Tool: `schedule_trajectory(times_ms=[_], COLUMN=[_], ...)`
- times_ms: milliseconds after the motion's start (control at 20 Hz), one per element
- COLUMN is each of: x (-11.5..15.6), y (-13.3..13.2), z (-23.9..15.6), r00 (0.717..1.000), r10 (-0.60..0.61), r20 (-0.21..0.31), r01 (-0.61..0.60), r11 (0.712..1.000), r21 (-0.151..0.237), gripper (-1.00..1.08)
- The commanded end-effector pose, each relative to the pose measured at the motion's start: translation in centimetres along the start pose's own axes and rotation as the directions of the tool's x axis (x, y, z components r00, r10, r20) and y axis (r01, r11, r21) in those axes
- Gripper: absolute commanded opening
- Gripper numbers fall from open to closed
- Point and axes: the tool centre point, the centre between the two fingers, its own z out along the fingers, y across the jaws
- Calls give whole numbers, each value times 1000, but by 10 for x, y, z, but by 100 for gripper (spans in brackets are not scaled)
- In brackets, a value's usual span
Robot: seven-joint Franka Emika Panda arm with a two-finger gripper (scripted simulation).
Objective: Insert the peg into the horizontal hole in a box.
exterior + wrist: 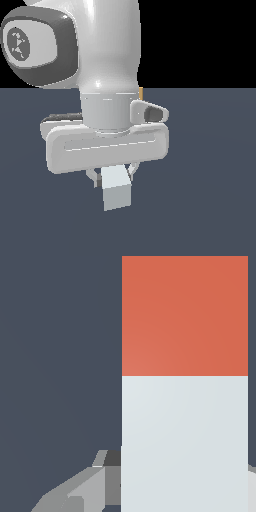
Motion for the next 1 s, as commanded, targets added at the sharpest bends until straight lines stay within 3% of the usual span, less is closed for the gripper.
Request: schedule_trajectory(times_ms=[0, 600, 950], x=[13, 87, 117], y=[-4, -20, -21], z=[-6, -27, -35], r00=[999, 968, 944], r10=[38, 251, 330], r20=[1, 0, 0], r01=[-38, -251, -330], r11=[999, 968, 944], r21=[-4, -4, -4], gripper=[-100, -100, -100])
